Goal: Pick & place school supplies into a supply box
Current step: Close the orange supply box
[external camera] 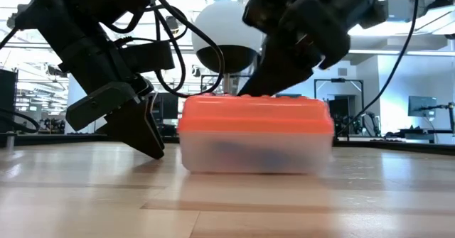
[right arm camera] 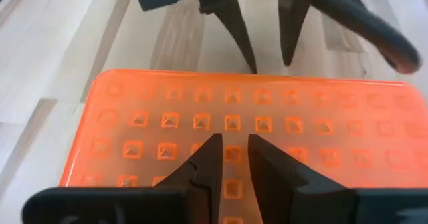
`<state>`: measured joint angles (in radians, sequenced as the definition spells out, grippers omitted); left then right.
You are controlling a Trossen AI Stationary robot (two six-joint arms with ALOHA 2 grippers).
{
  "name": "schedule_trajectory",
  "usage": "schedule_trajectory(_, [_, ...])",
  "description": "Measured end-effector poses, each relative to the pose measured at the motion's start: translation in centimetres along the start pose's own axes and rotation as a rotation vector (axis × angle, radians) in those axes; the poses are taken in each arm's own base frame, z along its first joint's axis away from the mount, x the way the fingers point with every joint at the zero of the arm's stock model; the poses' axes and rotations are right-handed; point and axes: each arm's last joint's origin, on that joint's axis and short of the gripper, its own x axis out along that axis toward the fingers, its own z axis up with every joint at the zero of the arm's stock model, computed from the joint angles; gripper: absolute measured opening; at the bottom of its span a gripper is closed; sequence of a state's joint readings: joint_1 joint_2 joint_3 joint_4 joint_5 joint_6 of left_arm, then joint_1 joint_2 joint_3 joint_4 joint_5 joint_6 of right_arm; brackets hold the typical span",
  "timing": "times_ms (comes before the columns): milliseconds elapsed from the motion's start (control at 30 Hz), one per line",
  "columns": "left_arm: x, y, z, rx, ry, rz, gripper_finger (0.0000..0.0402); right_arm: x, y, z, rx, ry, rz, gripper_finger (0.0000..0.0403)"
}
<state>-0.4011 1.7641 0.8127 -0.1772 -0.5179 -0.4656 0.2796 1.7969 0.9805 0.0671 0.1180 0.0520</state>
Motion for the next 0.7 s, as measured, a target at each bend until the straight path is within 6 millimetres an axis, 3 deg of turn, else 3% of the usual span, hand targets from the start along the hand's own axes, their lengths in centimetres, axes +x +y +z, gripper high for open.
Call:
schedule_trajectory(200, [0.0, 0.0, 0.1, 0.004, -0.007, 0.000, 0.0137, -0.9, 0.2, 0.7, -0.011, -0.038, -0.032, 0.0065])
schedule_trajectory(433, [0.0, 0.1, 0.6, 0.009, -0.098, 0.096, 0.0137, -0.9, -0.2, 0.0, 0.006, 0.033, -0.146, 0.0065])
schedule_trajectory(700, [-0.2, -0.2, 1.6, 0.030, -0.186, 0.076, 0.0137, -1.5, 0.1, -0.4, 0.003, 0.094, -0.195, 0.0065])
